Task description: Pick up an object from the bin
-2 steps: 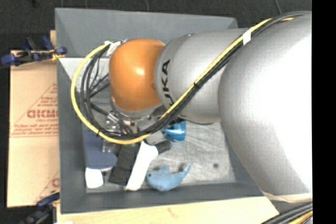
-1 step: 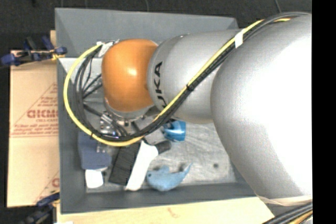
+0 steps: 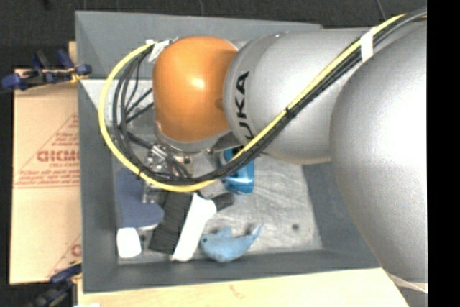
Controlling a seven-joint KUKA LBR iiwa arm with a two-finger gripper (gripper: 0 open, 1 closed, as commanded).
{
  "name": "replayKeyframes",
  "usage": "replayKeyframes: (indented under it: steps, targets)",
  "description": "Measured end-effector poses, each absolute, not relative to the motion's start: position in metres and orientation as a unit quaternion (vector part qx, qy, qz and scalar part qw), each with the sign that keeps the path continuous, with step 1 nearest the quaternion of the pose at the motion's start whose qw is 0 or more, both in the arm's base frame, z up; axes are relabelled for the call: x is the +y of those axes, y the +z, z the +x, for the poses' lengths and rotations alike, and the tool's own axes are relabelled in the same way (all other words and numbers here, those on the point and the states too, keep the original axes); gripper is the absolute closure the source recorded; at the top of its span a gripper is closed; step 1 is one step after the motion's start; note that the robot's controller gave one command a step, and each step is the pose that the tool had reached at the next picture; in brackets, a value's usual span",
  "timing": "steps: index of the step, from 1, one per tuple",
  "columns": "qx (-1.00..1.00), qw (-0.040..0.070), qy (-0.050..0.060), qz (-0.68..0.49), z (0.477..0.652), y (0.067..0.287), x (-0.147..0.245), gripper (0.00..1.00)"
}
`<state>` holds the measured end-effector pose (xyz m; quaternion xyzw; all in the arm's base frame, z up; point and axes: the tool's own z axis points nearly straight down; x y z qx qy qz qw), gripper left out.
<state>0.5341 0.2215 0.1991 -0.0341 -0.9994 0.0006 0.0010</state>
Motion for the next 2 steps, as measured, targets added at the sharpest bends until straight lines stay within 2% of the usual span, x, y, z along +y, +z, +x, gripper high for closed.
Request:
replayKeyframes:
  steps: [1,2]
  targets:
    - [-1.0,-0.007,-0.002,-0.027,0.533,0.18,0.219,1.0]
    - [-1.0,0.001,0.001,-0.013,0.485,0.153,0.198,1.0]
